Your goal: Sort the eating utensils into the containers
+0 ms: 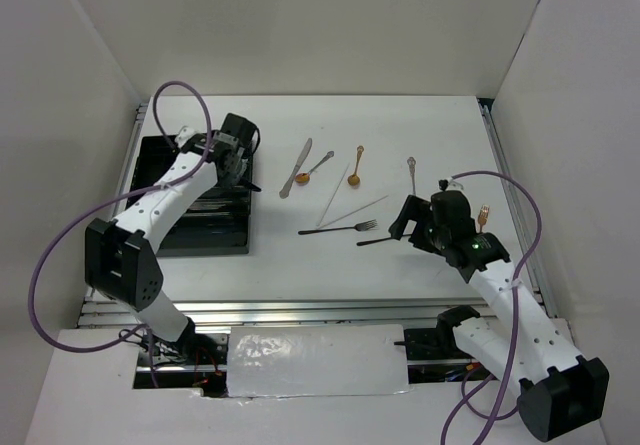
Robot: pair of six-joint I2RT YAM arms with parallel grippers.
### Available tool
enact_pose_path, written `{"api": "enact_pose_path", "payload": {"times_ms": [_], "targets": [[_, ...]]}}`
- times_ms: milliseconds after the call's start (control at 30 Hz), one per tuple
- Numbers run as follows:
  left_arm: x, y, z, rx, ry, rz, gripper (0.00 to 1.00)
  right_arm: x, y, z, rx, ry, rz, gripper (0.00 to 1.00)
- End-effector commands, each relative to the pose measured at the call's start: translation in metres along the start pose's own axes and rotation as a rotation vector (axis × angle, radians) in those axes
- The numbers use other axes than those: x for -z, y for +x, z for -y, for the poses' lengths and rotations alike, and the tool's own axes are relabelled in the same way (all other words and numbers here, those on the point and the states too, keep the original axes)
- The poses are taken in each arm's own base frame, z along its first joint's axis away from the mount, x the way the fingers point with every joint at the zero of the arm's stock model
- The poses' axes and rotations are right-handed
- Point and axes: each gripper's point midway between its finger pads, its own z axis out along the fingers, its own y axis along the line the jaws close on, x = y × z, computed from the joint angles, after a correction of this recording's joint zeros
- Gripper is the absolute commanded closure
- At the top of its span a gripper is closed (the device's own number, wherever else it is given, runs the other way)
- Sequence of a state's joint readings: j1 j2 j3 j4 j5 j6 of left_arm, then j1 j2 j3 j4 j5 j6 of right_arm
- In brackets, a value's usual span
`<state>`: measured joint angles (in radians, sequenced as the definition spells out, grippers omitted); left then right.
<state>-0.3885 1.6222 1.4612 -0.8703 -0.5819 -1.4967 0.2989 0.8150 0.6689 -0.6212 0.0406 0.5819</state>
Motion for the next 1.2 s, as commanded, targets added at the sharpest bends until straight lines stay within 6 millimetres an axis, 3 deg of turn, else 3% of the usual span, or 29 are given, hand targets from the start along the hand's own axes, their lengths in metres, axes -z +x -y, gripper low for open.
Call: {"api": "enact_pose_path", "payload": {"times_ms": [0, 200, 433, 600, 667, 900, 1167], "targets": [[-0.001, -0.031, -0.011, 0.160, -0.021, 0.072, 1.00, -0.001, -0.003, -0.006, 0.017, -0.035, 0.019, 0.00], [-0.023, -0.045, -0.036, 0.308, -0.111, 0.085, 1.00, -0.005, 0.006, -0.005, 0.013, -0.037, -0.009, 0.00], [-0.047, -0.037, -0.050, 0.424, -0.198, 0.093, 1.00, -0.007, 0.010, -0.008, 0.012, -0.055, -0.036, 0.00], [-0.061, -0.024, -0.040, 0.481, -0.183, 0.073, 1.00, -0.006, 0.011, -0.008, 0.012, -0.052, -0.046, 0.00], [-0.063, -0.026, -0.043, 0.513, -0.208, 0.087, 1.00, -0.007, 0.011, -0.008, 0.011, -0.048, -0.049, 0.00], [-0.076, -0.035, -0.022, 0.547, -0.173, 0.110, 1.00, -0.009, 0.013, -0.007, 0.016, -0.041, -0.062, 0.00], [-0.100, -0.036, -0.019, 0.556, -0.184, 0.104, 1.00, -0.014, 0.014, -0.005, 0.029, -0.021, -0.081, 0.00]]}}
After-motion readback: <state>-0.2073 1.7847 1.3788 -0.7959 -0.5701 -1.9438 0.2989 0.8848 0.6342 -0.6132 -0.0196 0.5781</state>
